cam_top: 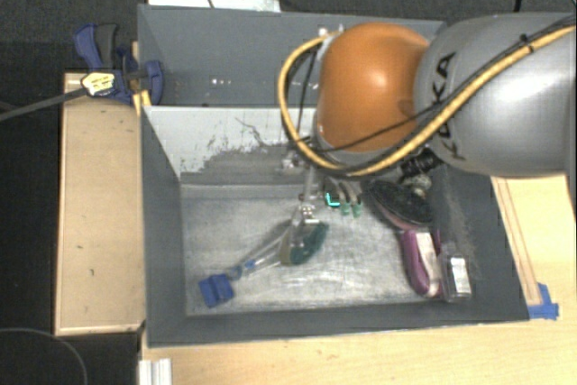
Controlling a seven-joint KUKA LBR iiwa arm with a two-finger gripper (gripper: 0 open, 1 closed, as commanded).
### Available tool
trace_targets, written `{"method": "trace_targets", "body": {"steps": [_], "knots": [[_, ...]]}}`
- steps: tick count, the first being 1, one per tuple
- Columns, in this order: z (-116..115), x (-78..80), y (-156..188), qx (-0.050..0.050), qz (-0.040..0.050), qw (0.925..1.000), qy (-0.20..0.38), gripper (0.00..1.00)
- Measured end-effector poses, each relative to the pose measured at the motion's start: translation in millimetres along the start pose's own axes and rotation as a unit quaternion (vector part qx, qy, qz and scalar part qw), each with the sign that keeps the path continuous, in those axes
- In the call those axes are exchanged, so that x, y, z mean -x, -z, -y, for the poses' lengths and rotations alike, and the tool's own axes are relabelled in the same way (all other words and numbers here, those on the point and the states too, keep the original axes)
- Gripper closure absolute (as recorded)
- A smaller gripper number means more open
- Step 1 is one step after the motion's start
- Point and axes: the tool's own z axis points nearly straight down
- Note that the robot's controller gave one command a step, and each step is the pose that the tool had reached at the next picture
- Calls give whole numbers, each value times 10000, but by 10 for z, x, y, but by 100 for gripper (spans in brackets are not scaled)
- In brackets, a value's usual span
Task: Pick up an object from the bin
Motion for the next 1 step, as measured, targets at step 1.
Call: {"method": "trace_targets", "body": {"steps": [1], "knots": [[457,-90,-1158,-6,4,9901,1405,0]]}}
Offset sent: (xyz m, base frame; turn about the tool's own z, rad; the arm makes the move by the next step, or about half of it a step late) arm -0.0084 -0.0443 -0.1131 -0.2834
